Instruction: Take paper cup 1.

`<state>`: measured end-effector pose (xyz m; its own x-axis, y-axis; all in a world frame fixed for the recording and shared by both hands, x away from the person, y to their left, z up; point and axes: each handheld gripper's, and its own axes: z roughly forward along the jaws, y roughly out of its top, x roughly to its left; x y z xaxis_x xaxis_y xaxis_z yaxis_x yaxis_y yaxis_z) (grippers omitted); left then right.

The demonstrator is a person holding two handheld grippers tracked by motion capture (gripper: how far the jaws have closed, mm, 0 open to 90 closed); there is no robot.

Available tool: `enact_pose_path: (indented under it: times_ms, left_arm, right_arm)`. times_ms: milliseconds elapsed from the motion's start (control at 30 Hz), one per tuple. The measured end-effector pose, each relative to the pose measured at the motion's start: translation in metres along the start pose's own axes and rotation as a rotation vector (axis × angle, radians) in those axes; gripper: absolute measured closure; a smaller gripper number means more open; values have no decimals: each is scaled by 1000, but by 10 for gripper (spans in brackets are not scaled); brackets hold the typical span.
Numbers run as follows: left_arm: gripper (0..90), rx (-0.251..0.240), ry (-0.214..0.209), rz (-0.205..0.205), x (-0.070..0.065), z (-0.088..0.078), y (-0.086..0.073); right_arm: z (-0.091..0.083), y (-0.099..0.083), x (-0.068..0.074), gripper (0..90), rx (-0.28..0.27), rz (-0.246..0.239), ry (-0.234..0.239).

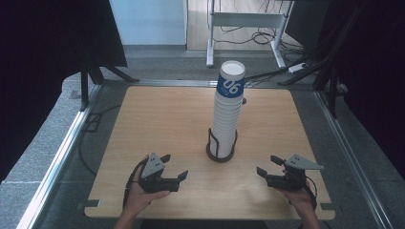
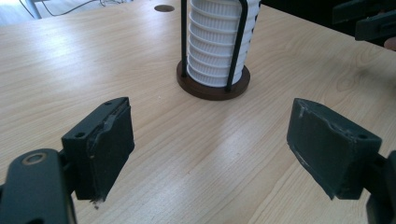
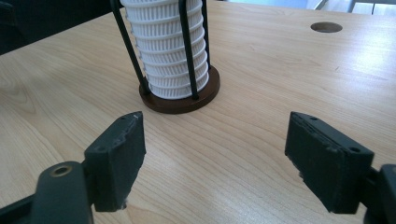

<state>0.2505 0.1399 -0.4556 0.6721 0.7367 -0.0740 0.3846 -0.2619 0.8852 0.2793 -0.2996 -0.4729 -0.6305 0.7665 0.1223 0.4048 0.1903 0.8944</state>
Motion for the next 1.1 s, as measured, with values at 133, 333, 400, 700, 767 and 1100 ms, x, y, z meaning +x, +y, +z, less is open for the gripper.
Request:
enact_pose_path:
  times_ms: [133, 333, 400, 700, 767, 1100]
  left_arm:
    - [153, -6, 14, -11, 2, -2, 0]
    - [153, -18, 33, -8, 2, -7, 3]
    - [157, -26, 30, -6, 2, -8, 2]
    - [152, -44, -18, 9, 0, -5, 4]
    - [150, -38, -18, 10, -1, -2, 5]
    - [149, -53, -62, 0, -5, 12, 27]
  right_arm:
    - [-2, 1, 0, 219, -7, -4, 16]
    - [-3, 2, -4, 220, -16, 5, 33]
    - [-3, 3, -4, 221, -10, 1, 36]
    - [0, 8, -11, 219, -13, -26, 73]
    - [0, 9, -12, 218, -16, -34, 82]
    - [0, 6, -6, 227, -18, -40, 92]
